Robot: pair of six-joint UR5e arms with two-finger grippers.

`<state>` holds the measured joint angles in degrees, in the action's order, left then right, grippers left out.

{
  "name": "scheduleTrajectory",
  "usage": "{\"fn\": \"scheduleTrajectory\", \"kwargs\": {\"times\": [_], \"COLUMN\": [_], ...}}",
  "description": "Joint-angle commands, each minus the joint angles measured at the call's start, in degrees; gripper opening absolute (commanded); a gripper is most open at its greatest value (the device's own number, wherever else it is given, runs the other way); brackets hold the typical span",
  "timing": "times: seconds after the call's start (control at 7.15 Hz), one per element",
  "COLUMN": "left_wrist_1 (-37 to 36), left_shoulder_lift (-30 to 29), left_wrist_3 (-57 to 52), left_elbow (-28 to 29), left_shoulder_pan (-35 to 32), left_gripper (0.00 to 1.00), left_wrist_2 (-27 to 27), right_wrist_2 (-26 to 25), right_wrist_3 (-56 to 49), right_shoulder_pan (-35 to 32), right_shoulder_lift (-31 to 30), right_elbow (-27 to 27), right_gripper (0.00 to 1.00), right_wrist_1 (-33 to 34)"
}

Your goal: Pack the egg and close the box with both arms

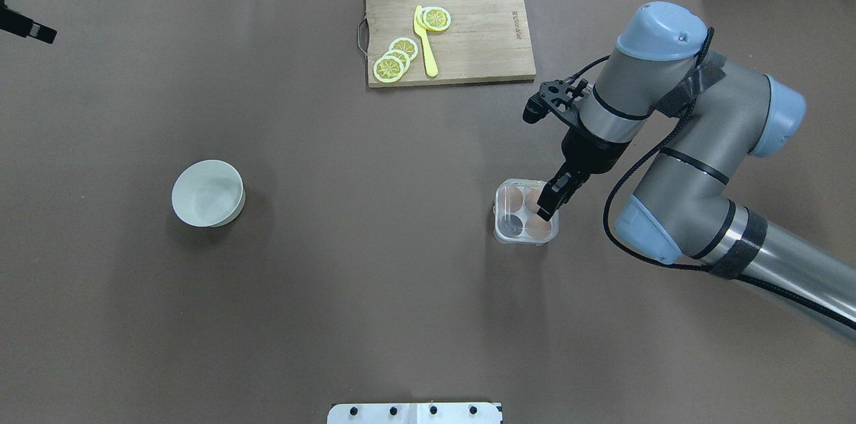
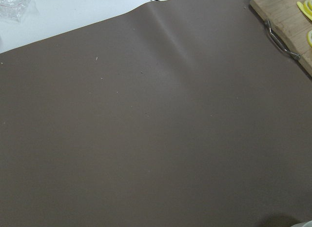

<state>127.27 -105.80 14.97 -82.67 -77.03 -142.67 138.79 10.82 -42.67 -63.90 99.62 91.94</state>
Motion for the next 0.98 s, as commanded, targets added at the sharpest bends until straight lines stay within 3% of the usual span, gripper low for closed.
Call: {"fn": "scheduleTrajectory", "kwargs": {"times": [0.0,0.42,0.56,0.84], "left_wrist_1": [0.0,-0.7,-5.1,-26.5], "left_shoulder_lift": [0.2,2.0,3.5,4.4], "left_wrist_3": [0.0,-0.5,-3.6,-22.3], "left_elbow": [-0.1,0.8,0.9,1.1], "left_shoulder_pan": [-0.1,-3.7,-4.8,-10.7], "left_gripper": [0.95,0.95,0.95,0.96], "left_wrist_2": [-0.1,-0.6,-0.6,0.0], "right_wrist_2": [-0.5,-0.4,-1.0,-6.6], "right_wrist_3": [0.0,-1.0,-1.4,-1.4], "right_shoulder_pan": [-1.8,-15.9,-20.1,-25.6], "right_shoulder_lift": [-0.1,-5.1,-8.2,-11.3], "right_elbow": [0.3,0.8,1.3,2.8], "right_gripper": [1.0,1.0,1.0,1.0], "right_wrist_1": [0.0,-0.1,-0.1,0.0]}}
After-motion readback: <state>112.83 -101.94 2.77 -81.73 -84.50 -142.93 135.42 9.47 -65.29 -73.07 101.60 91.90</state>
